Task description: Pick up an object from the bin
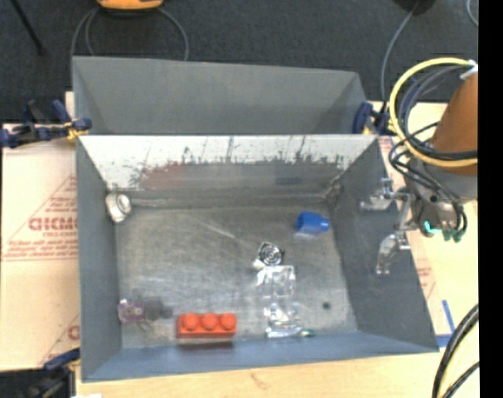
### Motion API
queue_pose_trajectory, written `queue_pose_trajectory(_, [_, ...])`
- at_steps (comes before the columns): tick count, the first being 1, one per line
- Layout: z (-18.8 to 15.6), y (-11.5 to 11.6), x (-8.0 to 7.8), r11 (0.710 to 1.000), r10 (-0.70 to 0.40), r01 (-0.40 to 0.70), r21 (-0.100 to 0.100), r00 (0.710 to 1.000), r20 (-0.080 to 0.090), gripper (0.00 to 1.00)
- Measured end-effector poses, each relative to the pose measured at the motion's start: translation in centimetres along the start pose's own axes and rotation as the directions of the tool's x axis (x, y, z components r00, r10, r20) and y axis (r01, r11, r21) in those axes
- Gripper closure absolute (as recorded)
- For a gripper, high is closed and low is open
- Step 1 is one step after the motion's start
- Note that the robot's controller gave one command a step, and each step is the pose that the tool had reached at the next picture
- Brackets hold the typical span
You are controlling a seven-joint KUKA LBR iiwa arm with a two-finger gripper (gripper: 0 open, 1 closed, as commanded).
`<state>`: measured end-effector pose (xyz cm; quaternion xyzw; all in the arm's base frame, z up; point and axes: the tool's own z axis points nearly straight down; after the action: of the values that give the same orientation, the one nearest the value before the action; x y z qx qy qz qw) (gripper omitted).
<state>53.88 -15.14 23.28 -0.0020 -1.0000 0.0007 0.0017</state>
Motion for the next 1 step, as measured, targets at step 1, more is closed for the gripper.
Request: queue_pose_trajectory(1, [12.38, 8.51, -1.23, 0.996, -0.094, 0.094, -0.003, 0.996, 0.0, 0.0])
